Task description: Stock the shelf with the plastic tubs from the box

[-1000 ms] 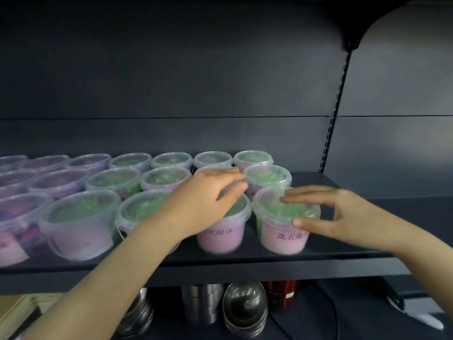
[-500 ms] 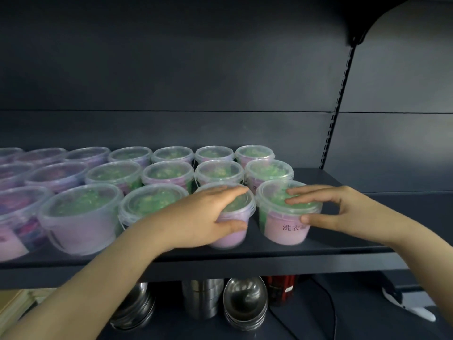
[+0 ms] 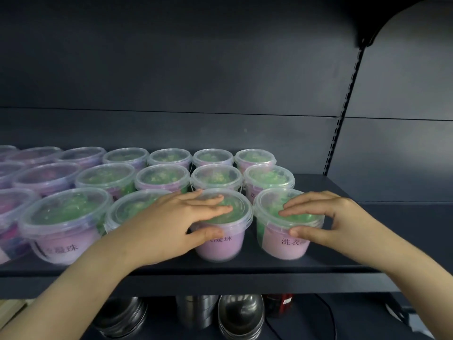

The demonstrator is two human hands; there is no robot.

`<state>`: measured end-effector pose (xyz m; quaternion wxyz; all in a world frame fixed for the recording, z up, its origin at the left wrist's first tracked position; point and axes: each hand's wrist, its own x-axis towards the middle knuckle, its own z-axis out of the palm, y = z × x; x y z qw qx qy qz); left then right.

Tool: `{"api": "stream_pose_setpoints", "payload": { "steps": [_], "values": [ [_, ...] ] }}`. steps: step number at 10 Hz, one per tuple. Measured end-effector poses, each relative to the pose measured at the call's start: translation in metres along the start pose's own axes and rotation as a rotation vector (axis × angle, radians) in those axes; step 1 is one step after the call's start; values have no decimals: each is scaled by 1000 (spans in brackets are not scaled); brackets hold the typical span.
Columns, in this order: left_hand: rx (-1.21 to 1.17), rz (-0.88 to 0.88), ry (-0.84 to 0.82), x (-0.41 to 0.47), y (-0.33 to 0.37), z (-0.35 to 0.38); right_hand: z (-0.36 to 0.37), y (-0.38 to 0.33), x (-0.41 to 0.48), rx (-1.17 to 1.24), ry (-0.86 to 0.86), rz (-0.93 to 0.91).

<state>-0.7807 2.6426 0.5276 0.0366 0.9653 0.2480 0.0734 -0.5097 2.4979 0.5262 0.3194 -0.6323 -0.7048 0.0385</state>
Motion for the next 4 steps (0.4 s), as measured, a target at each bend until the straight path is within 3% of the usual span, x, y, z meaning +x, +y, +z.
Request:
{"api": "stream_pose_setpoints", "payload": {
  "steps": [2, 3, 4],
  "values": [
    [-11, -13, -23, 0, 4, -2, -5, -1, 2, 34, -58, 10],
    [143, 20, 220, -8, 10, 2, 5, -12, -6, -17, 88, -10],
    [106, 142, 532, -40, 17, 19, 46, -22, -39, -174, 405, -126]
  ]
}}
